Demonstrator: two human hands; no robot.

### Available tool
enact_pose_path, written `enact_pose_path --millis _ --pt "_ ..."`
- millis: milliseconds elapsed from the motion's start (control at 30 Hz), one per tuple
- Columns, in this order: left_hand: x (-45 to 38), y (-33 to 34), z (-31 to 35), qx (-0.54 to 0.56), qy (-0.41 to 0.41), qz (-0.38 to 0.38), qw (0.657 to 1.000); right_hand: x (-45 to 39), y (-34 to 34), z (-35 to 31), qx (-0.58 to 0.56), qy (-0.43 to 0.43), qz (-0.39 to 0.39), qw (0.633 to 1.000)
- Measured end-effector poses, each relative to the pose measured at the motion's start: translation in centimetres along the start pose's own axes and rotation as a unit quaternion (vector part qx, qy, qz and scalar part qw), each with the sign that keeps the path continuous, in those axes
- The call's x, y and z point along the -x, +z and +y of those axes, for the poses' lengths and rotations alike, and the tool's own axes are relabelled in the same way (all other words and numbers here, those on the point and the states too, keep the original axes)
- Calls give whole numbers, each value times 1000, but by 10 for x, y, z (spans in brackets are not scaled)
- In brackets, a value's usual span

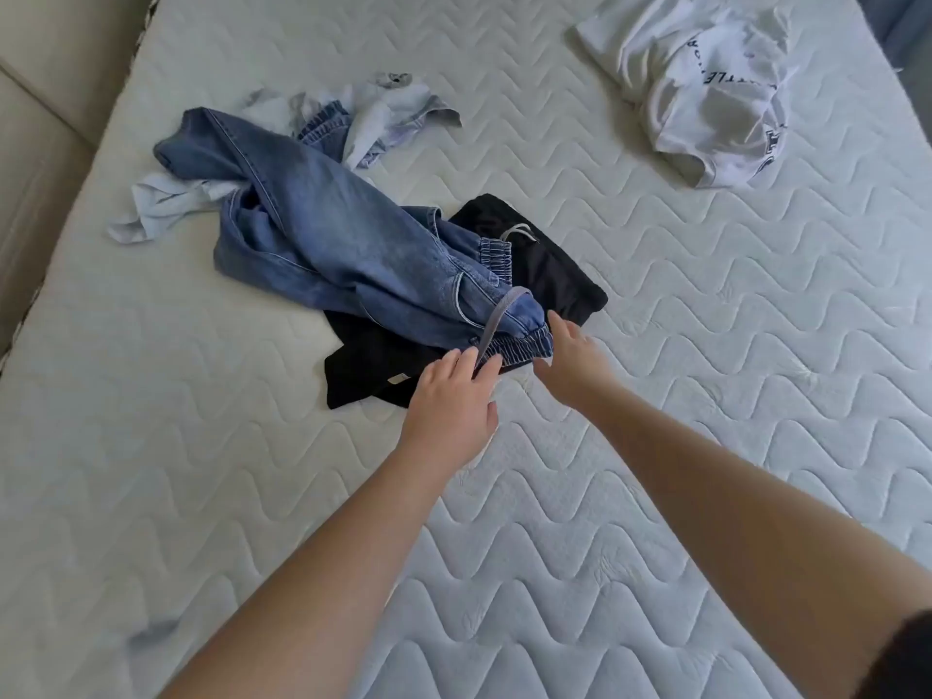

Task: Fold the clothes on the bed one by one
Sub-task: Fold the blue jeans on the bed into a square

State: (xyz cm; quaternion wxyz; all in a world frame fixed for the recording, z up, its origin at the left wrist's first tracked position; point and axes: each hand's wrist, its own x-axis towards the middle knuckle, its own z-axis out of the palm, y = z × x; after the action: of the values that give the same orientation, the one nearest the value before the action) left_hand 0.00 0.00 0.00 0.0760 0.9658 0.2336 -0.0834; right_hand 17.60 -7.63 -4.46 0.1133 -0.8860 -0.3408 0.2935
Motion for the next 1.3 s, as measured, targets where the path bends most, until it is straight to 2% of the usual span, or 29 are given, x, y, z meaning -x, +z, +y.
enact_pose_path --millis 167,267,333,567,800,933,1033,1100,1200,1300 --pt "-1 28 -7 27 -26 -2 999 -35 25 1 -107 64 -25 992" --pt "5 39 -9 48 -35 12 998 -47 31 0 -138 78 -4 987" --pt "10 44 -12 56 -40 20 997 -48 31 -2 -122 65 -3 990" --pt "24 40 -14 101 -73 19 992 20 6 -23 -198 -45 -34 979" --pt "56 -2 28 197 -109 100 969 122 -42 -36 -290 -77 -47 953" --pt "88 -38 56 199 -124 180 955 180 -72 -40 -374 -88 -56 922" --pt "108 -76 72 183 -128 233 946 218 -95 -45 -351 -130 -40 927" --pt "118 -102 78 143 -102 259 950 239 -112 -47 -342 -151 -36 927" --pt "133 -137 81 157 -48 238 957 262 -133 -46 -362 -154 -47 918" --pt "150 -165 81 268 -89 179 942 277 -141 -39 -346 -153 -49 924"
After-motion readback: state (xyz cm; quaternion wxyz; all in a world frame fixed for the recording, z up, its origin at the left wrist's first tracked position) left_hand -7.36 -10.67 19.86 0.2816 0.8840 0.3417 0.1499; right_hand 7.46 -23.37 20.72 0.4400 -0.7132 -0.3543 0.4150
